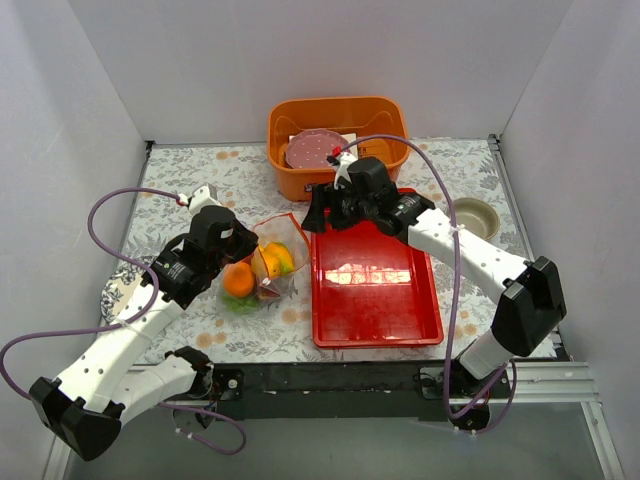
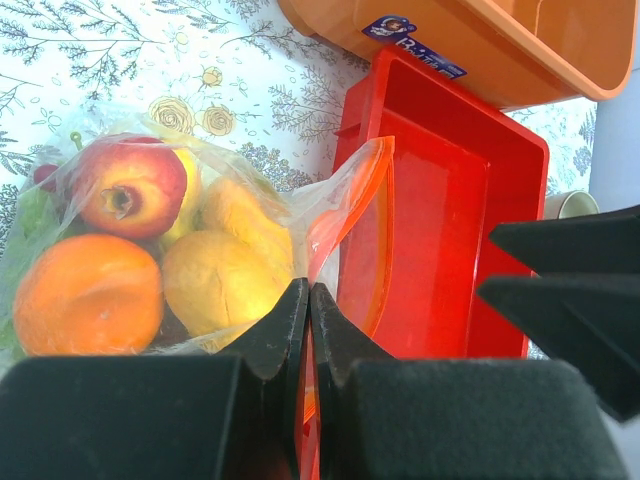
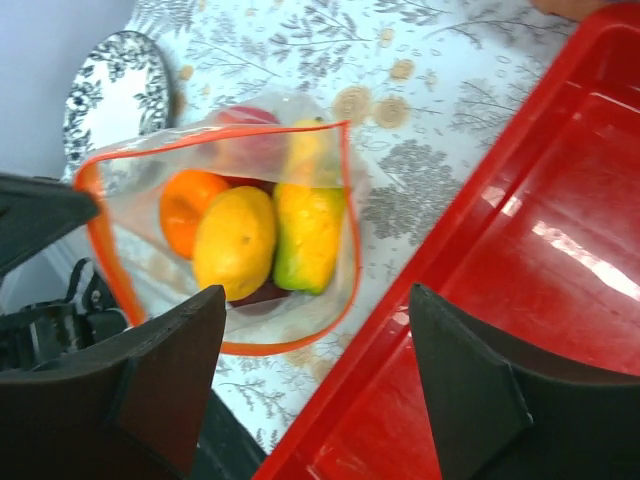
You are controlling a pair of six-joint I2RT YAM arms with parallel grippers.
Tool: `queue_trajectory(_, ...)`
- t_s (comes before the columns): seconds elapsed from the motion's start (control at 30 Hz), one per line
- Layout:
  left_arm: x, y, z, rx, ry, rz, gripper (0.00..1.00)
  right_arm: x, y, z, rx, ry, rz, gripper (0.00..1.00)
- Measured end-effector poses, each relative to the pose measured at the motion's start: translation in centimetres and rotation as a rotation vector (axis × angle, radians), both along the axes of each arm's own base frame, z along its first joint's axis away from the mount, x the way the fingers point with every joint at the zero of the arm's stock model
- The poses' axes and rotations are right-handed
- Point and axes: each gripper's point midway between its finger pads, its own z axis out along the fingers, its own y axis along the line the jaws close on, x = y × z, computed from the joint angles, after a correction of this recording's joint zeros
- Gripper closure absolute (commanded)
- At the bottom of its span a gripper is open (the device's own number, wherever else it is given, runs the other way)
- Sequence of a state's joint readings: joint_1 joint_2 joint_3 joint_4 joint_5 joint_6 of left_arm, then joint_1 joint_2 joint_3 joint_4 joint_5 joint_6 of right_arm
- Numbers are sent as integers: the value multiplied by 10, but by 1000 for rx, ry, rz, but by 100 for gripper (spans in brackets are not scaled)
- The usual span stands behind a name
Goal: Place the food in the zip-top bag and seal the zipper
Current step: Place the fake fruit in the zipper food storage bag.
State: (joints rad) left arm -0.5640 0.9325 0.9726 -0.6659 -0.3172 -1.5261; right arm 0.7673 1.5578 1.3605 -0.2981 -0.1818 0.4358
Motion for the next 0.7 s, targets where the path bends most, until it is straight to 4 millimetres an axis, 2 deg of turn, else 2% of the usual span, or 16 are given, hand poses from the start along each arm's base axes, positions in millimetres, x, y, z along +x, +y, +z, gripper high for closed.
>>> queue_trajectory(0.03,0,0,0,0,0,0,99,4,-4,-4,-3,10,-16,28)
queue_trajectory(0.13,0,0,0,1,0,0,99,8,-10,-26,-25,65,-28,30)
queue_trajectory(0.3,0,0,0,1,1,-1,99,-1,-3,-67,-43,188,25,32)
queue_trajectory(0.37,0,0,0,1,1,-1,99,-5,1,-75,-36,216,45,38)
queue_trajectory(0.5,0,0,0,2,1,-1,99,-13,5,-80,-14,254,77,46)
queue_trajectory(0.7,1,-2,-1,2,2,-9,99,-17,11,-75,21,257,113,46)
